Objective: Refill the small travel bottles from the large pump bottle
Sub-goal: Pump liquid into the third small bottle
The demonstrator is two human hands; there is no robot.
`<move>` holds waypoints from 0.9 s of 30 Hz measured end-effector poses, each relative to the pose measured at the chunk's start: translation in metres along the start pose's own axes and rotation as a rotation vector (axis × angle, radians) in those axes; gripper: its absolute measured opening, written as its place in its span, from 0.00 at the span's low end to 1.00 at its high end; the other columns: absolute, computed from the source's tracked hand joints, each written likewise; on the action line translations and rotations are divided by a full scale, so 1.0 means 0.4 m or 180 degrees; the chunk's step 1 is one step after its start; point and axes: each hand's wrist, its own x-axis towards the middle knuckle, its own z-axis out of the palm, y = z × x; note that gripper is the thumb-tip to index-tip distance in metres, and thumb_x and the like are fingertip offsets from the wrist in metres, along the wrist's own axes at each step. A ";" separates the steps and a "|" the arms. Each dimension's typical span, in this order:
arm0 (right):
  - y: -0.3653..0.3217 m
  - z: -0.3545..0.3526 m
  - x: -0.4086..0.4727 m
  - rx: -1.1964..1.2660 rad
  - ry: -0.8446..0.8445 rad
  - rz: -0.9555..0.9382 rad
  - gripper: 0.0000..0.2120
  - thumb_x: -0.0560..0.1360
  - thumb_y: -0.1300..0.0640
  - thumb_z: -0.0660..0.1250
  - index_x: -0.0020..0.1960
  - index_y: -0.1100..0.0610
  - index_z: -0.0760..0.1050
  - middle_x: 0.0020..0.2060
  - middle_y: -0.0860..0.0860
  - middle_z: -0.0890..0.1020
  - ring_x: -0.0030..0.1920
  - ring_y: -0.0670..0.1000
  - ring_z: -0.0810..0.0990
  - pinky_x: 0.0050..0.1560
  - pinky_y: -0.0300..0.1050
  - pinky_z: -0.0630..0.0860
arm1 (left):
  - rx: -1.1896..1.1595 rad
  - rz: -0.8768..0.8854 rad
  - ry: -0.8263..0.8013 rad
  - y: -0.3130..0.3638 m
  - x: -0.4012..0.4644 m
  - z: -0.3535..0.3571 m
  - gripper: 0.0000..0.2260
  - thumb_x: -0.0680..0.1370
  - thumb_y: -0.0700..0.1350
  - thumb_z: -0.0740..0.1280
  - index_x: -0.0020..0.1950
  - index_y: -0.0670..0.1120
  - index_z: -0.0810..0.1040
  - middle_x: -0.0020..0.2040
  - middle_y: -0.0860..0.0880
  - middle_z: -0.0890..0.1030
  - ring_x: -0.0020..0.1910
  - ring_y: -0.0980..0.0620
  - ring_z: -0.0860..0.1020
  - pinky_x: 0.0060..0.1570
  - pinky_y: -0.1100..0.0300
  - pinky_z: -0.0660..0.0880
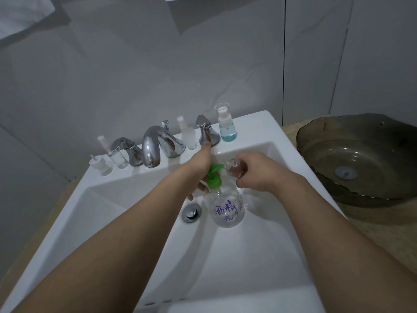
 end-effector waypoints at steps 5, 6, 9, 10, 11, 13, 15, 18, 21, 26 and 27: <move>0.002 0.001 -0.003 0.0012 0.0025 -0.0015 0.10 0.65 0.62 0.72 0.45 0.54 0.76 0.40 0.48 0.79 0.42 0.50 0.78 0.41 0.42 0.75 | -0.0044 -0.0024 -0.0013 0.001 -0.008 -0.007 0.38 0.75 0.73 0.42 0.55 0.46 0.78 0.50 0.44 0.82 0.46 0.42 0.78 0.58 0.35 0.63; 0.001 0.000 -0.004 0.0005 0.0028 -0.0018 0.10 0.65 0.62 0.72 0.44 0.54 0.75 0.40 0.48 0.79 0.42 0.50 0.78 0.40 0.42 0.75 | -0.0044 -0.0030 -0.0016 0.002 -0.010 -0.009 0.38 0.75 0.73 0.43 0.57 0.46 0.78 0.50 0.44 0.82 0.47 0.42 0.79 0.56 0.36 0.64; 0.000 -0.001 -0.007 -0.0017 0.0033 -0.0043 0.10 0.65 0.62 0.72 0.41 0.52 0.73 0.38 0.48 0.78 0.41 0.50 0.77 0.38 0.41 0.72 | -0.0067 -0.0042 -0.0045 0.003 -0.015 -0.012 0.36 0.75 0.72 0.44 0.56 0.47 0.78 0.50 0.45 0.83 0.46 0.43 0.79 0.56 0.36 0.64; -0.001 -0.002 -0.007 -0.0017 0.0029 -0.0045 0.10 0.65 0.62 0.72 0.41 0.53 0.73 0.38 0.48 0.78 0.41 0.50 0.77 0.38 0.41 0.72 | -0.0093 -0.0044 -0.0053 0.004 -0.017 -0.013 0.36 0.75 0.72 0.44 0.55 0.47 0.78 0.50 0.45 0.83 0.46 0.42 0.79 0.57 0.35 0.64; -0.001 -0.001 -0.008 -0.0010 0.0023 -0.0041 0.09 0.65 0.62 0.72 0.42 0.53 0.74 0.38 0.48 0.78 0.41 0.50 0.78 0.38 0.41 0.73 | -0.0111 -0.0048 -0.0066 0.004 -0.021 -0.014 0.35 0.75 0.72 0.45 0.53 0.47 0.78 0.51 0.45 0.83 0.46 0.42 0.79 0.59 0.34 0.64; -0.002 -0.001 -0.008 0.0012 0.0030 -0.0047 0.10 0.65 0.63 0.72 0.44 0.55 0.75 0.40 0.49 0.79 0.42 0.51 0.78 0.41 0.42 0.74 | -0.0131 -0.0058 -0.0112 0.005 -0.024 -0.016 0.33 0.75 0.72 0.45 0.50 0.47 0.76 0.52 0.44 0.82 0.47 0.42 0.78 0.61 0.32 0.64; -0.004 -0.002 -0.009 0.0019 0.0035 -0.0054 0.10 0.66 0.62 0.72 0.46 0.56 0.76 0.40 0.49 0.79 0.43 0.51 0.78 0.42 0.42 0.74 | -0.0131 -0.0071 -0.0149 0.004 -0.024 -0.019 0.32 0.75 0.72 0.46 0.52 0.47 0.76 0.53 0.43 0.81 0.48 0.41 0.78 0.60 0.32 0.64; -0.005 -0.001 -0.009 0.0004 0.0025 -0.0060 0.11 0.66 0.62 0.72 0.47 0.56 0.76 0.41 0.49 0.79 0.43 0.51 0.78 0.43 0.43 0.76 | -0.0123 -0.0086 -0.0213 0.004 -0.026 -0.023 0.30 0.77 0.70 0.46 0.53 0.48 0.73 0.52 0.43 0.80 0.50 0.40 0.77 0.60 0.32 0.64; -0.005 0.001 -0.009 0.0016 0.0027 -0.0063 0.11 0.66 0.62 0.72 0.47 0.56 0.76 0.41 0.49 0.79 0.43 0.51 0.79 0.45 0.45 0.77 | -0.0131 -0.0107 -0.0270 0.004 -0.030 -0.025 0.28 0.78 0.68 0.47 0.56 0.48 0.72 0.51 0.43 0.79 0.53 0.39 0.76 0.61 0.31 0.63; -0.005 0.002 -0.007 0.0011 0.0025 -0.0072 0.11 0.65 0.62 0.72 0.46 0.56 0.76 0.39 0.48 0.78 0.42 0.50 0.78 0.43 0.44 0.76 | -0.0072 -0.0160 -0.0144 0.003 -0.038 -0.017 0.26 0.79 0.66 0.47 0.57 0.48 0.71 0.47 0.44 0.78 0.51 0.40 0.77 0.60 0.32 0.63; -0.005 0.003 -0.007 0.0025 0.0026 -0.0066 0.11 0.65 0.62 0.72 0.46 0.56 0.76 0.40 0.48 0.79 0.42 0.50 0.78 0.44 0.44 0.76 | -0.0021 -0.0163 -0.0099 0.005 -0.046 -0.014 0.23 0.80 0.63 0.47 0.57 0.47 0.71 0.46 0.44 0.78 0.50 0.40 0.77 0.58 0.32 0.64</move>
